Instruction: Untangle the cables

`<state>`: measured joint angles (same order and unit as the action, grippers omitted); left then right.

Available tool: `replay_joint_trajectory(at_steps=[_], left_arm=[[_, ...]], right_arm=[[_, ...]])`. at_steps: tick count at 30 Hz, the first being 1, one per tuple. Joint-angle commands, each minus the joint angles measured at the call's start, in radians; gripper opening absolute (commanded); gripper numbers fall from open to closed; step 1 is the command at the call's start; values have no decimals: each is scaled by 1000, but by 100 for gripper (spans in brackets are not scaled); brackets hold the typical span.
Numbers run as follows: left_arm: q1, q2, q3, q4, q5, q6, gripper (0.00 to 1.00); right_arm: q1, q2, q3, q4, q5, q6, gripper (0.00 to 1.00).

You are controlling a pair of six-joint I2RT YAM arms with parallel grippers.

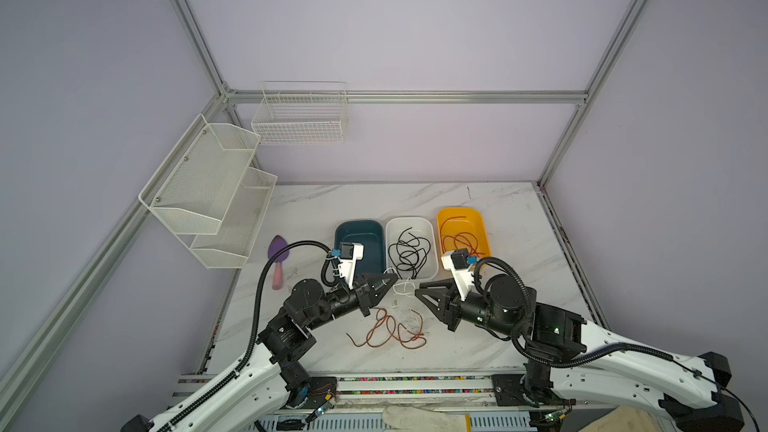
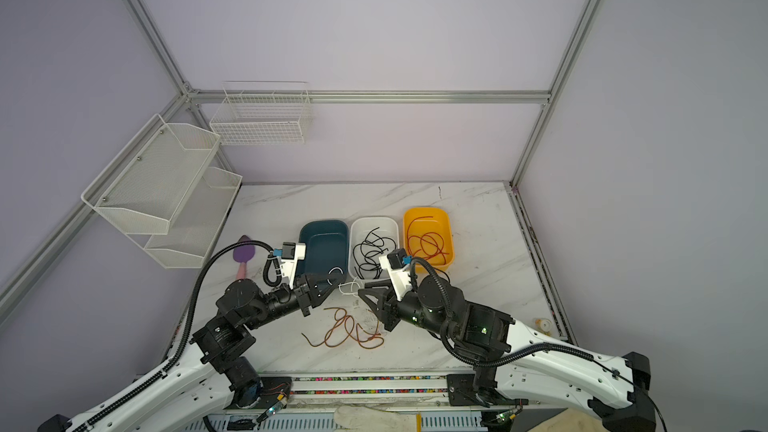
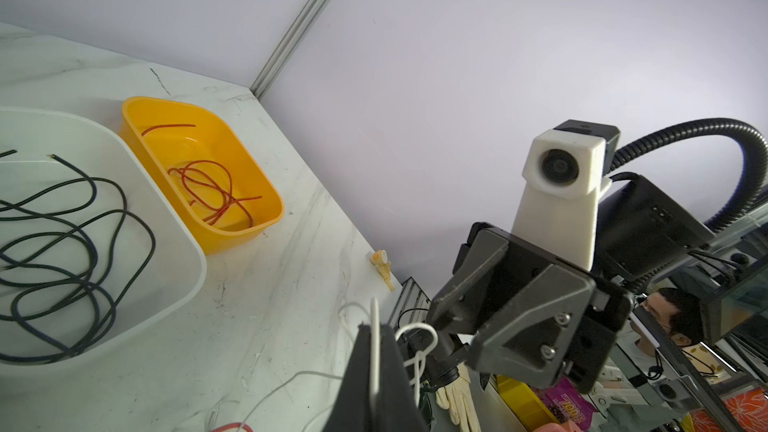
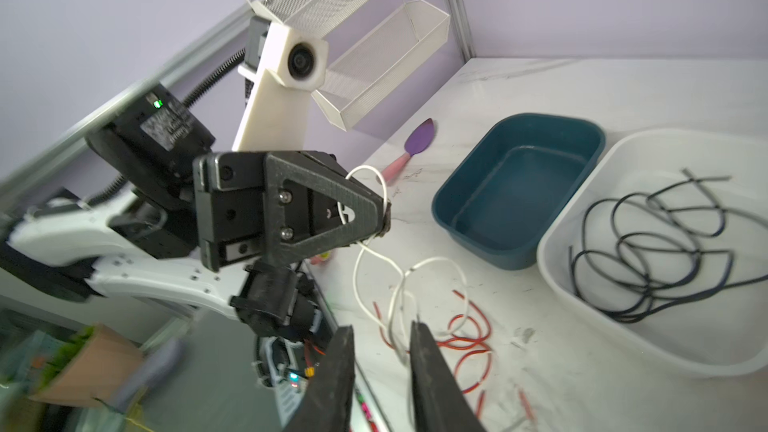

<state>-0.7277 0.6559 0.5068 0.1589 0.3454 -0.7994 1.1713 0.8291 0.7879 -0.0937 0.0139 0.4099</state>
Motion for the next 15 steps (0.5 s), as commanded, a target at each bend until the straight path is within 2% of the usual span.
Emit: replay_joint_trajectory(at_steps=[1, 4, 8, 15], left_arm=[[0, -4, 105, -58, -48, 58, 0], [2, 18, 187, -127, -65, 89, 0], [1, 50, 287, -181, -71, 109, 0], [1, 79, 476, -274, -72, 147, 0]], right_arm=[[-4, -25, -22, 12, 19, -5, 43], [-4, -31, -40, 18, 21, -19, 57], [-3, -20, -77, 44, 20, -37, 67], [-4, -7, -172, 125, 75, -27, 77]])
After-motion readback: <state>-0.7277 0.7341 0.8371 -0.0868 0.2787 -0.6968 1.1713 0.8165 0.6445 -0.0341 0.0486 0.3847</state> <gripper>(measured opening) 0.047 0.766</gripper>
